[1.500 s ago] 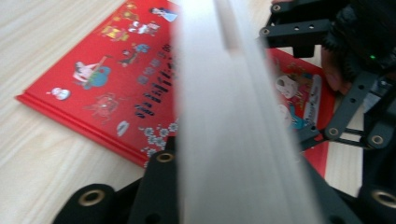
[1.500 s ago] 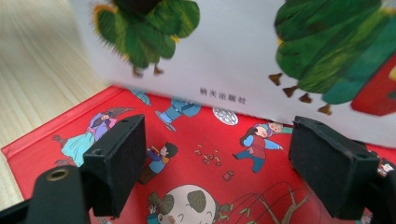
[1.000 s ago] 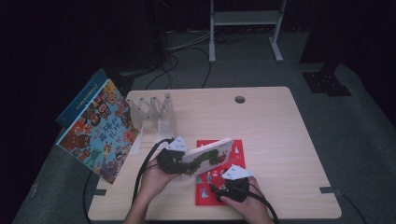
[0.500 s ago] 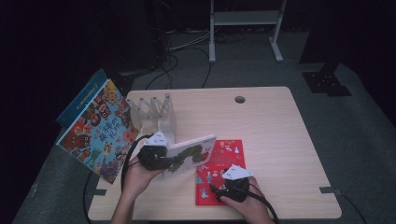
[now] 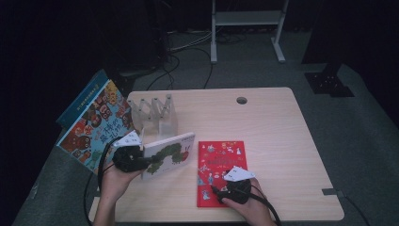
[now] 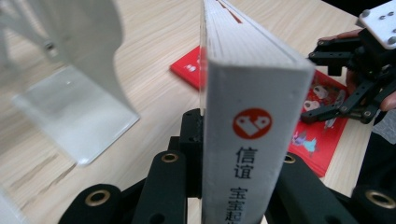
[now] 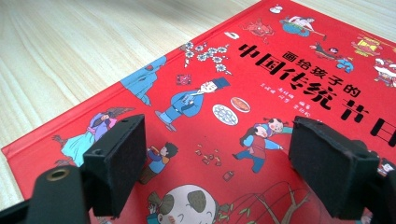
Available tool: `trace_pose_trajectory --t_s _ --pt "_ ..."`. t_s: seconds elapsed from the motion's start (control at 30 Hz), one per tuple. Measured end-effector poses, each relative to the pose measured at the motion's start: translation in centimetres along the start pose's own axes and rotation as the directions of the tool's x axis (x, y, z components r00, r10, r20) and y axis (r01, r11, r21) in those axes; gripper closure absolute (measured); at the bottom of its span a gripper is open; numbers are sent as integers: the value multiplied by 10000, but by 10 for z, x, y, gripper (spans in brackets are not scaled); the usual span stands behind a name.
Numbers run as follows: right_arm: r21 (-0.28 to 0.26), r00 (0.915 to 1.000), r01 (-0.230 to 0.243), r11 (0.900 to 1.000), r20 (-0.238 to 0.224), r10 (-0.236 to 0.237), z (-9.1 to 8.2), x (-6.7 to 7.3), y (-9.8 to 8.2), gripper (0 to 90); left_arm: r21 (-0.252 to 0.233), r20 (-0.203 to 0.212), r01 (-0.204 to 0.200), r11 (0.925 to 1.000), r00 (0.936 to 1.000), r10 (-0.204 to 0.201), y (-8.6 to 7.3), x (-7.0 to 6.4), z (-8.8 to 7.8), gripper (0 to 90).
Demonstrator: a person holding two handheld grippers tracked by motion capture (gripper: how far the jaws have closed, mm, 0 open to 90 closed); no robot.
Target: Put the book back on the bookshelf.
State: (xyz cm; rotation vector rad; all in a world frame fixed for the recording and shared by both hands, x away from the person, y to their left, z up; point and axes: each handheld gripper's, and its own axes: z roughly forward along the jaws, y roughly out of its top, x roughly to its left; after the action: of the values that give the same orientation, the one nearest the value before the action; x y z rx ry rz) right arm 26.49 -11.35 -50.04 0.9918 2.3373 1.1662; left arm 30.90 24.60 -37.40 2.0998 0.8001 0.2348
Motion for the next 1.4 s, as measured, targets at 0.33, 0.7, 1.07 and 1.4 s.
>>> trace_pose_trajectory --t_s 0.33,0.7,1.07,1.4 --pt "6 10000 -13 10000 -1 13 0 0 0 183 -129 -712 512 9986 9961 -519 -17 15 -29 754" --pt "7 10000 -10 10000 0 10 0 0 0 183 -342 -1643 729 9968 9834 -776 -12 31 -37 753" --pt "14 10000 -34 10000 -2 34 0 0 0 183 -850 -2235 963 9917 9681 -1132 8 48 -16 753" --pt "19 10000 -36 10000 -12 36 0 0 0 182 -1212 -2644 1033 9872 9553 -1325 25 64 12 753"
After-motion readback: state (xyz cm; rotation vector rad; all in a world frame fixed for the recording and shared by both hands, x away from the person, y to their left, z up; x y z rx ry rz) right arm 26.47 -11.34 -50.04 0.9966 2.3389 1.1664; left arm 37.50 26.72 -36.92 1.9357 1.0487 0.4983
